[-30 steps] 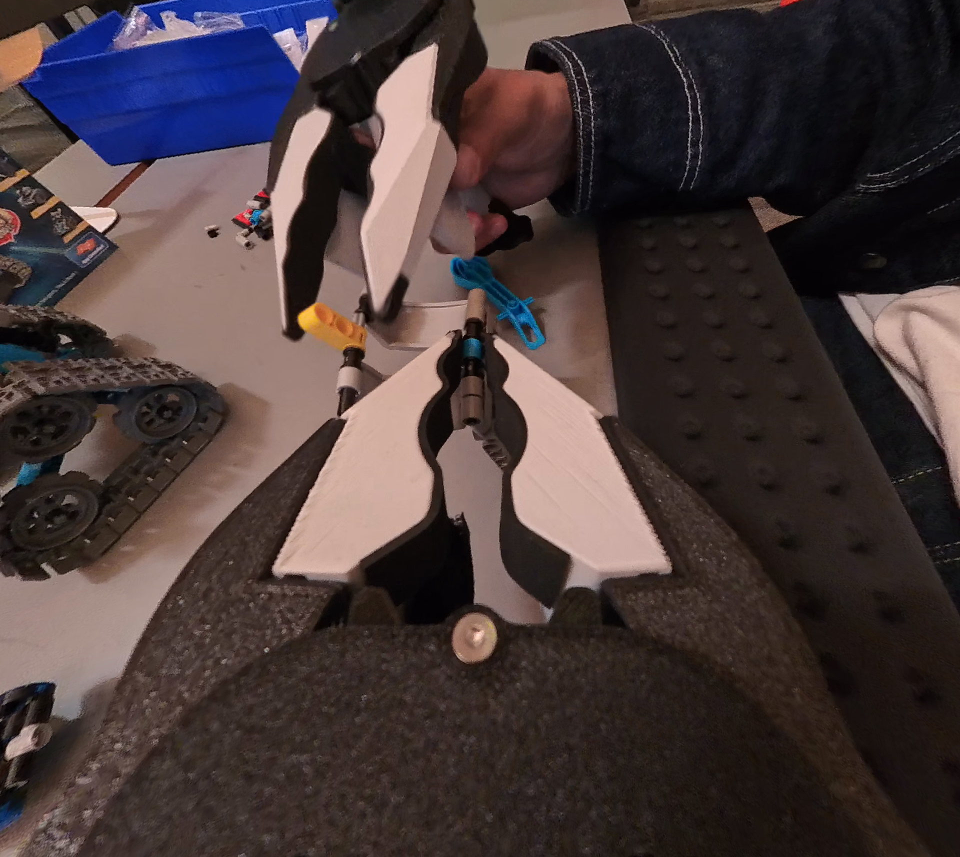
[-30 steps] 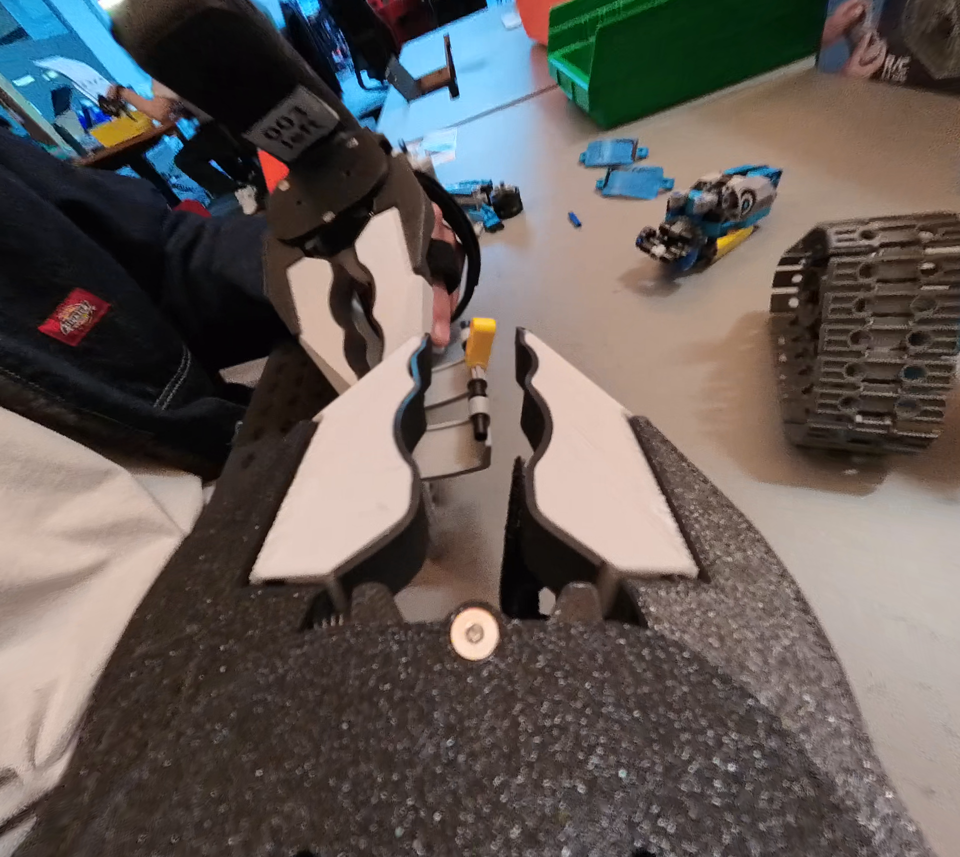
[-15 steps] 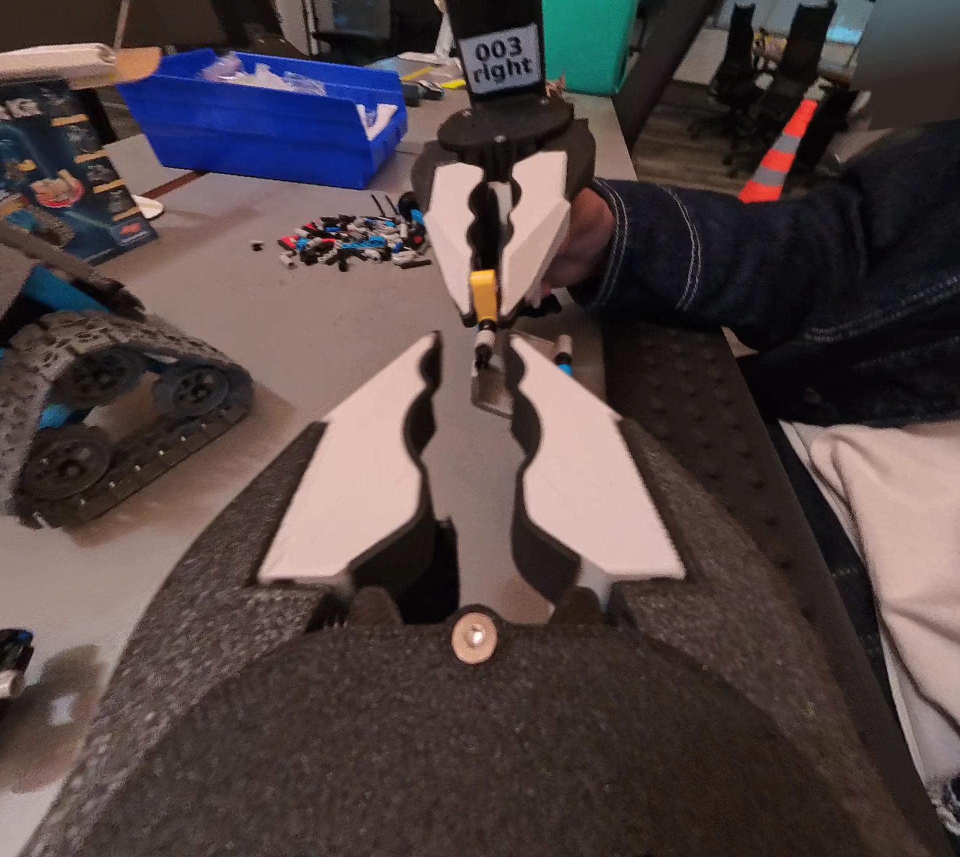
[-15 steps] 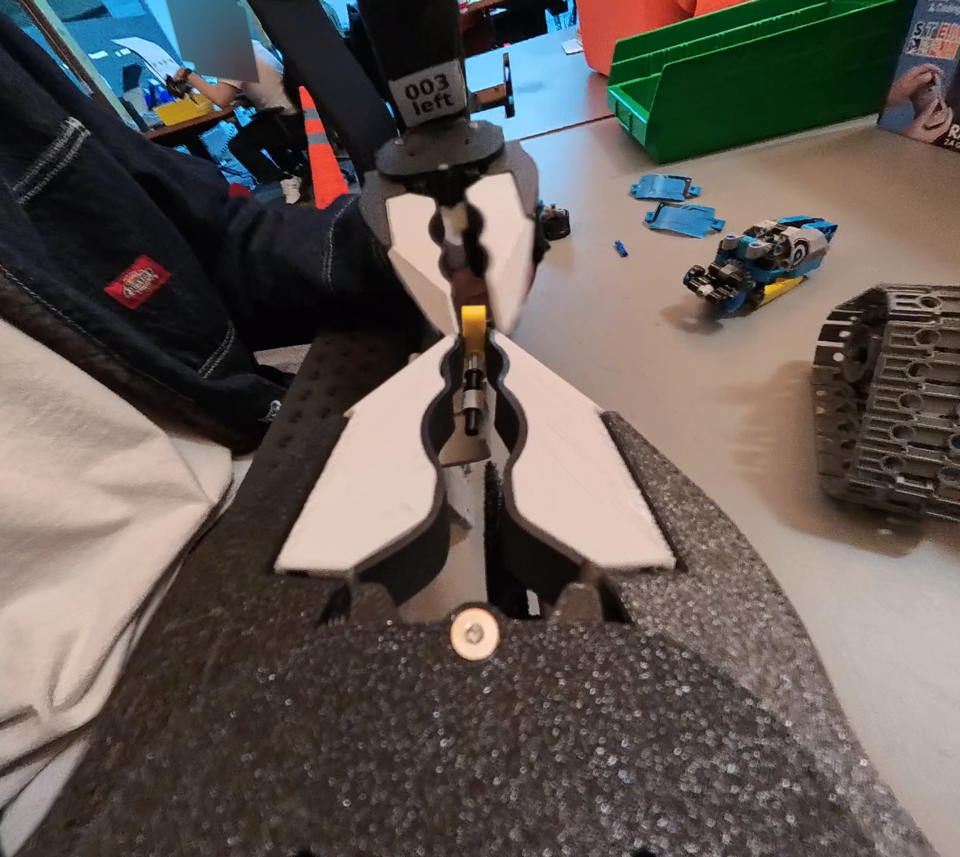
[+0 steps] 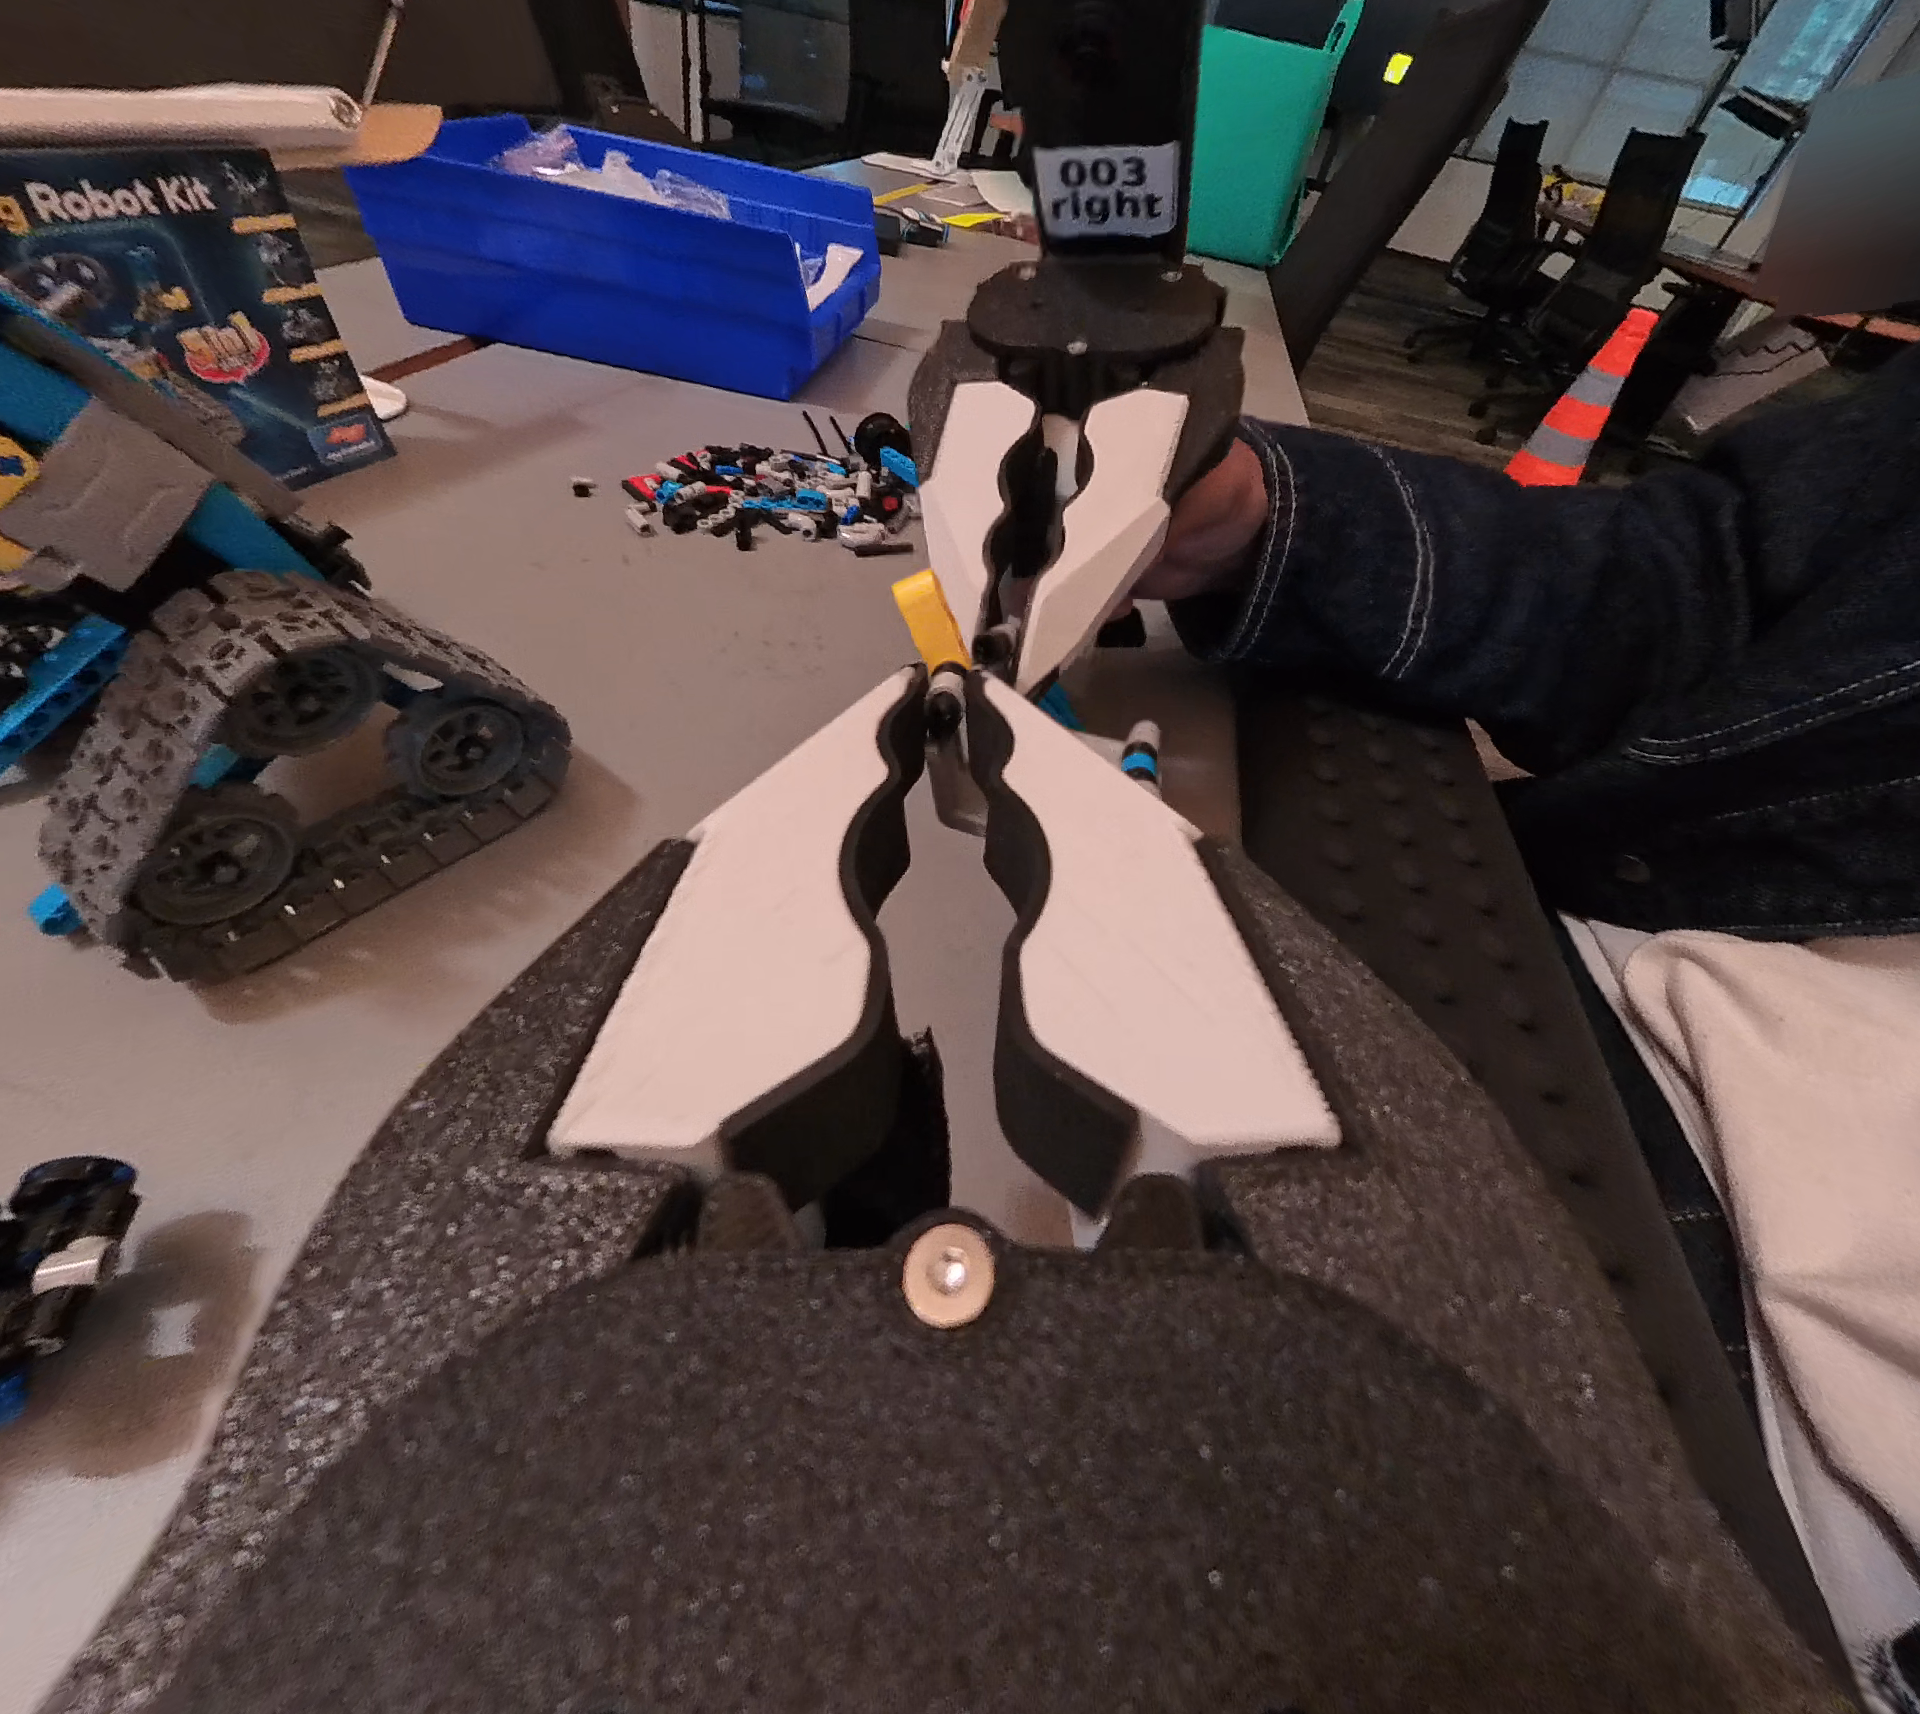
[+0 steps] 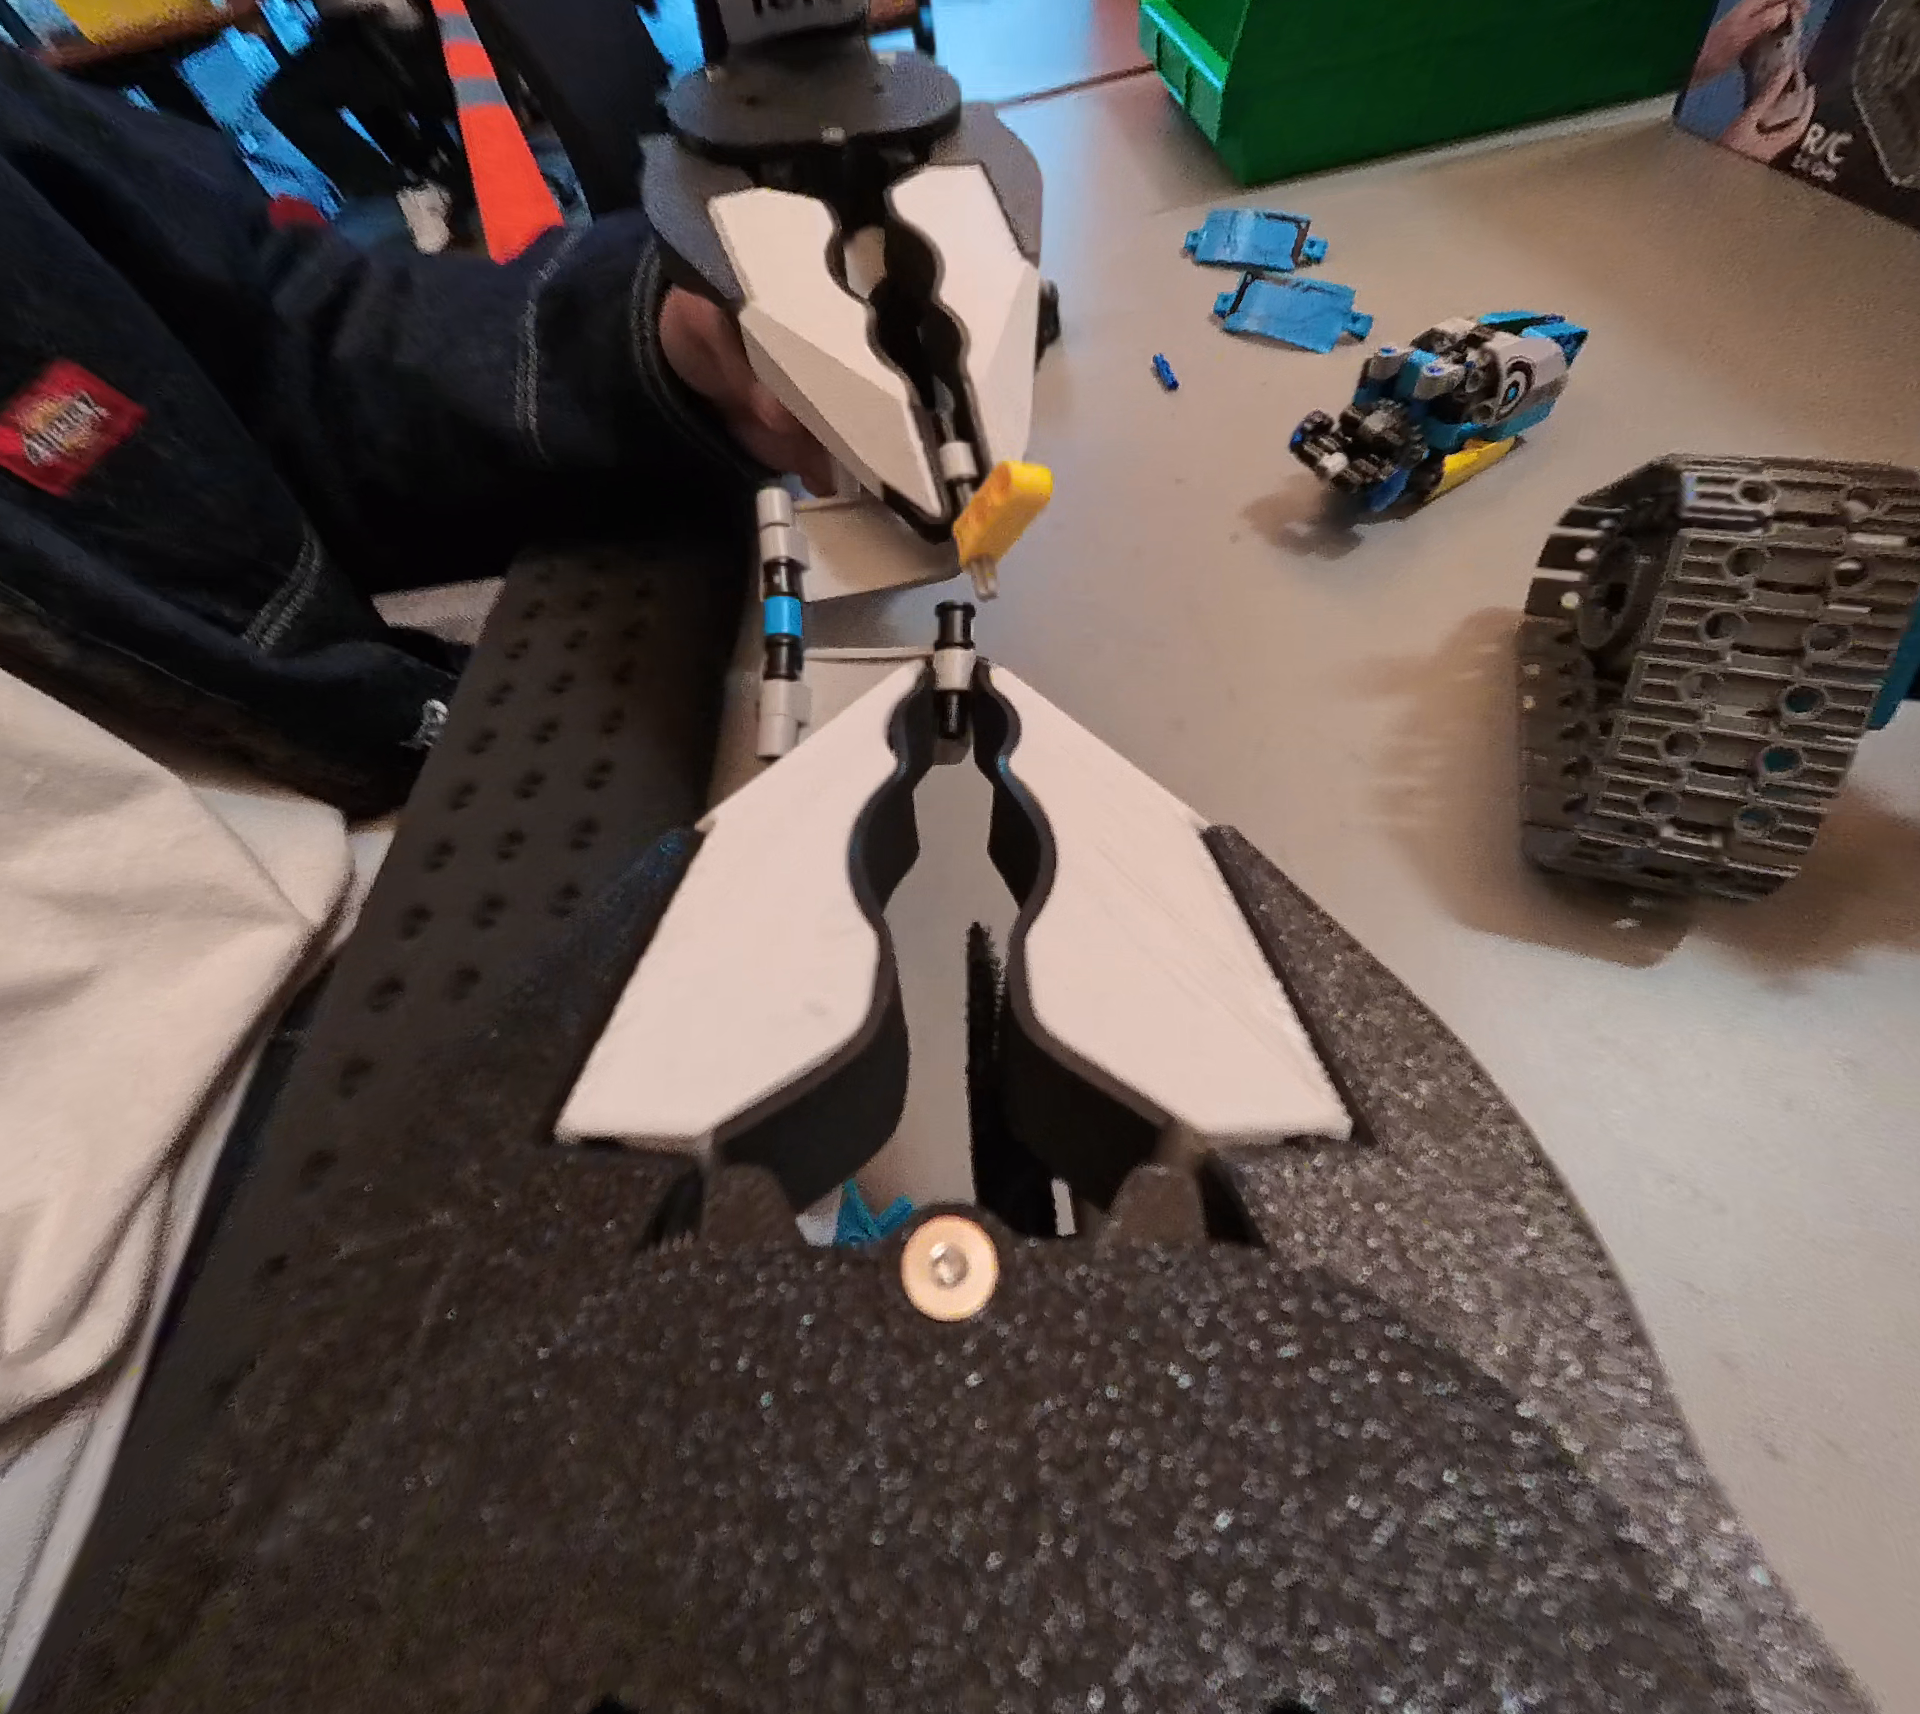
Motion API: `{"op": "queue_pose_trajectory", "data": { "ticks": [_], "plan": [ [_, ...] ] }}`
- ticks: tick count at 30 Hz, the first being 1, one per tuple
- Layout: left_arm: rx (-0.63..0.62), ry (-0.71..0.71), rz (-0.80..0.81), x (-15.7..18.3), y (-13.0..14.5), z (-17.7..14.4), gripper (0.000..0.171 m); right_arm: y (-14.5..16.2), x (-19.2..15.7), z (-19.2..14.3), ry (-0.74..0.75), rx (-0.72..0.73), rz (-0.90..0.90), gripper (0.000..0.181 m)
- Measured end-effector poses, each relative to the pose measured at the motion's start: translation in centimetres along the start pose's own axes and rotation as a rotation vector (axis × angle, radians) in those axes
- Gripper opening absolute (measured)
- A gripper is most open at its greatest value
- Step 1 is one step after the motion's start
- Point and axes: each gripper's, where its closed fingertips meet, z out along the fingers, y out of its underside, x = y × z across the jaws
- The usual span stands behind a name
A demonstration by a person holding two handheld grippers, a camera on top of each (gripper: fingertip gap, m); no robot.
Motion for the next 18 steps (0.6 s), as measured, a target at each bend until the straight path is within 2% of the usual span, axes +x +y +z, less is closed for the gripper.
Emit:
{"op": "queue_pose_trajectory", "data": {
  "ticks": [3,12,15,18],
  "plan": [
    [-0.041,0.003,0.012,0.2,0.7,0.5,0.005,0.4,-0.2,0.4,0.0,-0.029,-0.011,0.004],
    [-0.022,0.016,0.016,0.6,0.4,0.5,0.005,-0.3,0.0,-0.3,-0.02,0.021,0.008,0.006],
    [-0.011,0.013,0.016,0.5,0.2,0.4,0.005,-1.6,0.2,-0.9,-0.053,0.107,0.087,0.03],
    [-0.01,0.037,0.033,1.2,0.1,0.6,0.005,-2.5,-0.4,-0.5,-0.103,0.165,0.129,0.031]
  ]
}}
